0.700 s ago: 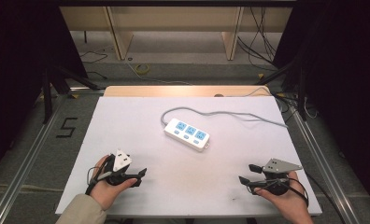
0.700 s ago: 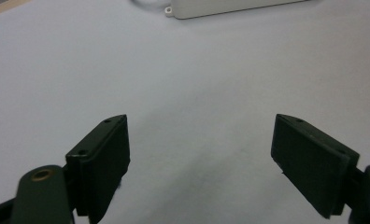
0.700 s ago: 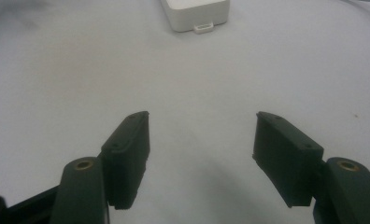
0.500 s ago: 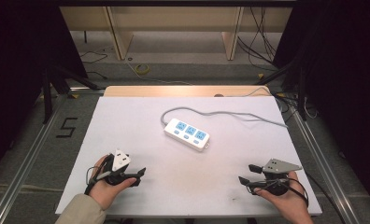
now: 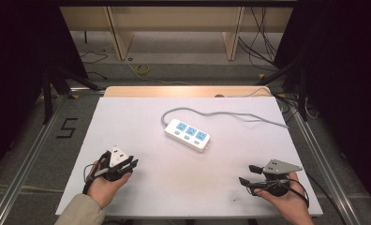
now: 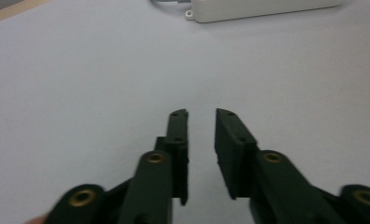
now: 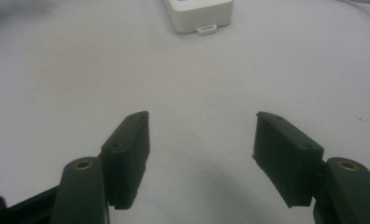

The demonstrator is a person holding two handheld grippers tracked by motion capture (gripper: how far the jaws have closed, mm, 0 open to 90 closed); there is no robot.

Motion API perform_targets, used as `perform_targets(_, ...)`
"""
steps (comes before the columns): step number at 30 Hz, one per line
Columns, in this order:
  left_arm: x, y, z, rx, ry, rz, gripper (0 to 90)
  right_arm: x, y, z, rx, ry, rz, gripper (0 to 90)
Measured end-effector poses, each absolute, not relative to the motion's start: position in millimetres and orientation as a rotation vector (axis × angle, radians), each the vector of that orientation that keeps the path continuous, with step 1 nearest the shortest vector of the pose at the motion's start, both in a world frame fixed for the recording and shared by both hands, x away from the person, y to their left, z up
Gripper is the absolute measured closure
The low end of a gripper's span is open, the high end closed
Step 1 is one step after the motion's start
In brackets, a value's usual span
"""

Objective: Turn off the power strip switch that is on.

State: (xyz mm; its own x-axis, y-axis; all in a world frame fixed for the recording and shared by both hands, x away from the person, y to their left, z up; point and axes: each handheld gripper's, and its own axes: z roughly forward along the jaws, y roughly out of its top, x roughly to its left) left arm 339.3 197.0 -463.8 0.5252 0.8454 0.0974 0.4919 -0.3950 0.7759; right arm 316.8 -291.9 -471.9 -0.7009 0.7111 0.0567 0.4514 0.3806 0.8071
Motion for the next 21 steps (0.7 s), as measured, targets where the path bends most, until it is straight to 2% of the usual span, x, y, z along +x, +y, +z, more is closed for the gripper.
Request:
perform_targets(2, 339.8, 197.8, -461.7, 2.072, 1.083, 0.632, 89.3, 316.8, -291.8, -471.9, 1.018, 2.346, 1.228, 36.9)
perform_targets(21, 343.7, 182.4, -452.2, 2.067, 1.082, 0.517, 89.9, 316.7, -292.0, -470.6, 1.024, 2.347, 1.223, 36.8)
